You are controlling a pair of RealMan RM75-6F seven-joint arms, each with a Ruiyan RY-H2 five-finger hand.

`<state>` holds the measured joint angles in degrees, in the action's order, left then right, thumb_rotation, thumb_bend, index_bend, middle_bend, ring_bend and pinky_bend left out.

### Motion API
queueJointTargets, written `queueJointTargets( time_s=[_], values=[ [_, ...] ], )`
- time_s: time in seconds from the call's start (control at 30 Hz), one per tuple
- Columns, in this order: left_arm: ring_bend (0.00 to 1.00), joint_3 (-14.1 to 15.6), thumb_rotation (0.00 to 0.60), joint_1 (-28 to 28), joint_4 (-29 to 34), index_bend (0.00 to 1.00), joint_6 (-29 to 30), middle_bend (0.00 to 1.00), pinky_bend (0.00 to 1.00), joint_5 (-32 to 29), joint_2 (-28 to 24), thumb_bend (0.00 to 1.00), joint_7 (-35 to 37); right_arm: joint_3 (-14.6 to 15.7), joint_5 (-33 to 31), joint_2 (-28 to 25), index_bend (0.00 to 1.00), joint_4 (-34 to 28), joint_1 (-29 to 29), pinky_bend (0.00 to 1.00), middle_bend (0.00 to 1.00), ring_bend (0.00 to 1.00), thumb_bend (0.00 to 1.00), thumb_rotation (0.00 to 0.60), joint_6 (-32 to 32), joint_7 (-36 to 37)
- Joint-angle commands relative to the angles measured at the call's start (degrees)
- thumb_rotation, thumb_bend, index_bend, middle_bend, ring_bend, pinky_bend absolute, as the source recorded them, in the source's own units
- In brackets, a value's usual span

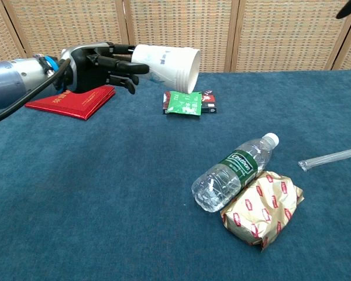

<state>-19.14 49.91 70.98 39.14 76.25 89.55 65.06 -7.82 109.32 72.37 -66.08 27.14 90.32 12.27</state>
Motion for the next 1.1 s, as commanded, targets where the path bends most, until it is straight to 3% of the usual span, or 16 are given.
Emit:
queueJointTargets(
  time_s=[0.03, 0.47, 0.87, 1.1],
  values=[
    [0.56, -1.02, 0.6, 1.33, -0.37, 0.5, -1.06, 0.5, 0.54, -0.58, 1.19, 0.14, 1.35, -0.05, 1.98, 0.76, 0.31, 1.2, 2.84, 0.0, 0.04, 0.0, 0.0, 0.6, -0.21, 1.6],
    [0.56, -2.16, 0.6, 4.07, 0.1, 0.5, -3.84, 0.5, 0.54, -1.91, 3.78, 0.14, 3.33, -1.14, 6.76, 4.48, 0.37, 2.36, 13.45, 0.0, 0.01, 0.0, 0.18, 0.6, -2.01, 0.45],
    [0.56, -2.1, 0.6, 4.57, 0.99, 0.5, -5.1, 0.5, 0.54, -2.63, 4.84, 0.14, 3.81, -0.72, 7.63, 8.27, 0.41, 6.17, 19.39, 0.0, 0.0, 0.0, 0.27, 0.6, -4.47, -1.16],
    [0.56, -1.96, 0.6, 4.56, 1.12, 0.5, -5.38, 0.5, 0.54, -2.52, 5.05, 0.14, 3.88, 0.24, 7.04, 9.63, 0.42, 8.21, 20.99, 0.0, 0.0, 0.0, 0.38, 0.6, -4.86, -1.31]
  ],
)
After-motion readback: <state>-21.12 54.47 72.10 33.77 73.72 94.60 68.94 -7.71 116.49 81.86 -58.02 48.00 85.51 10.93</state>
